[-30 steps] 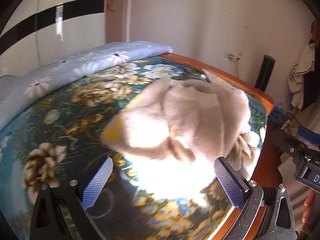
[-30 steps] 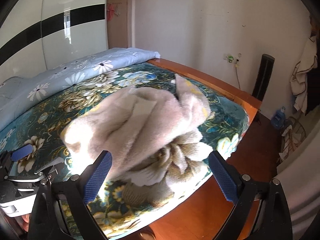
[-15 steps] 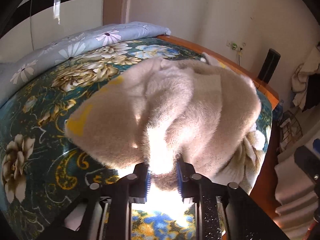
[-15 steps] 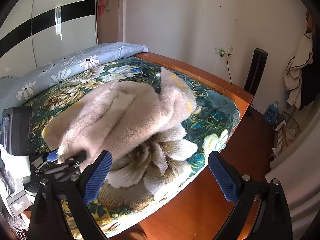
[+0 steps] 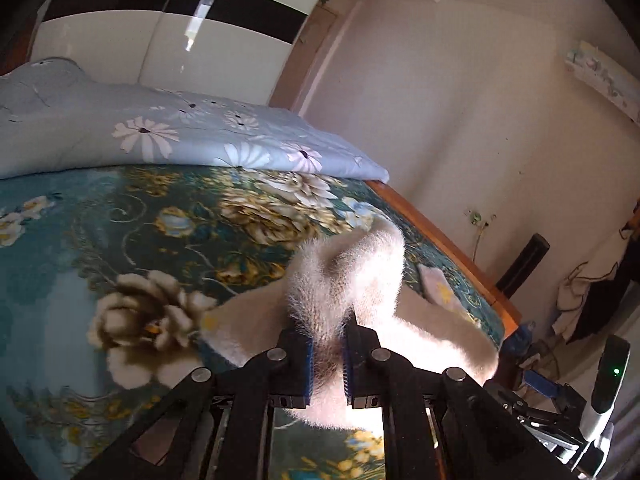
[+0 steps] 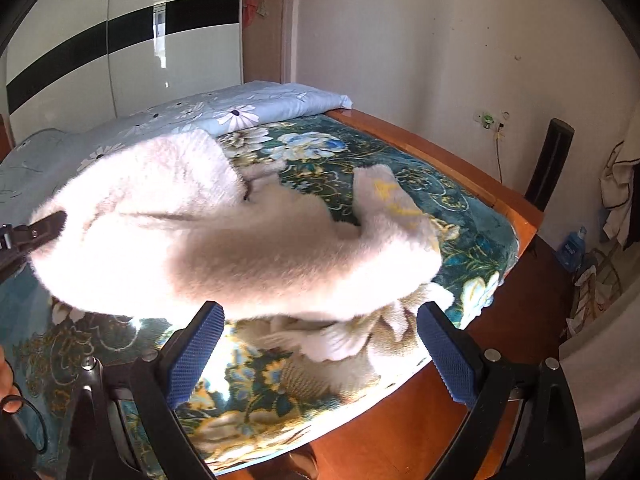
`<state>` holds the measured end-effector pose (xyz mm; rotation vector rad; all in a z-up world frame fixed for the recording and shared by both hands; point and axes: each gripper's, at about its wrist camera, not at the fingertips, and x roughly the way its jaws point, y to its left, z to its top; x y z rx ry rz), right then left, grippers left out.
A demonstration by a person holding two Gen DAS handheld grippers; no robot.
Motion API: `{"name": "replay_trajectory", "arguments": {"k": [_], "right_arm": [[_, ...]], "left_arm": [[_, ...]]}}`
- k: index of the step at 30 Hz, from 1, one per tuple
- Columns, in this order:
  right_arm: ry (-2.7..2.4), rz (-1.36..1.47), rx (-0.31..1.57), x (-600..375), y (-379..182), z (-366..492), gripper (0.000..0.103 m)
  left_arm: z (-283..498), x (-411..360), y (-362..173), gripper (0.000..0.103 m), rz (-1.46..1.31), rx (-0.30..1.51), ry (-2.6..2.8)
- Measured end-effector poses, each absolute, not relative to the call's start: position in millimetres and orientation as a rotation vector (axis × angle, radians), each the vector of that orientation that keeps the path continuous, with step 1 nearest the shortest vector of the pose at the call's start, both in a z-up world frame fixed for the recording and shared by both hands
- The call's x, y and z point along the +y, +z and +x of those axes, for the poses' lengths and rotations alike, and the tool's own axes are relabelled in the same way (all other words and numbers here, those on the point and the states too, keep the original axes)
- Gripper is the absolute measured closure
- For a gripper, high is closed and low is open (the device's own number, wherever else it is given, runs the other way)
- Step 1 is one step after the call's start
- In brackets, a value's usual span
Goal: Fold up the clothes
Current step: 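Grasp the sweater edge with the left gripper while the right gripper grasps another edge, then lift the sweater with both grippers and shake it out above the bed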
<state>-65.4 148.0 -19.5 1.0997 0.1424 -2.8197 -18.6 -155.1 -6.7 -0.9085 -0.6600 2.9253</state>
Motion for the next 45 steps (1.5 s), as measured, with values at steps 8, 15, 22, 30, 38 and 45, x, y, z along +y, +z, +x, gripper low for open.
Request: {"name": "replay_trajectory", "arguments": {"k": [8, 15, 22, 30, 38, 45], "right_arm": [[-2.574, 1.072, 0.097, 73.7, -25.4, -57.9, 0.006], [-2.228, 1.136, -0.019, -9.4, -49.9, -68.3, 0.006], [-2.050, 1.250, -0.030, -80.2, -67.1, -94.3, 0.006], [-1.933, 1.416, 0.059, -109.2, -98.2, -116.8, 0.006], [-1.913, 1.399, -0.025, -98.9, -89.9, -103.7, 0.067], [-1.740, 1.223, 0.033, -81.3, -54.1, -56.4, 0.087]], "left_arm": [[67.4, -270.4, 4.1, 0.092, -0.840, -0.763, 3.126], [136.7, -334.2, -25.8, 0.091, -0.905, -0.831, 3.218], [166.8, -352.1, -67.9, 0.089, -1.025, -0.897, 3.151], [170.8, -352.9, -75.1, 0.078, -1.067, -0.792, 3.114], [176.7, -359.2, -68.5, 0.068, -1.066, -0.805, 3.073], [188.8, -362.1, -57.9, 0.054, -1.027, -0.789, 3.051]]}}
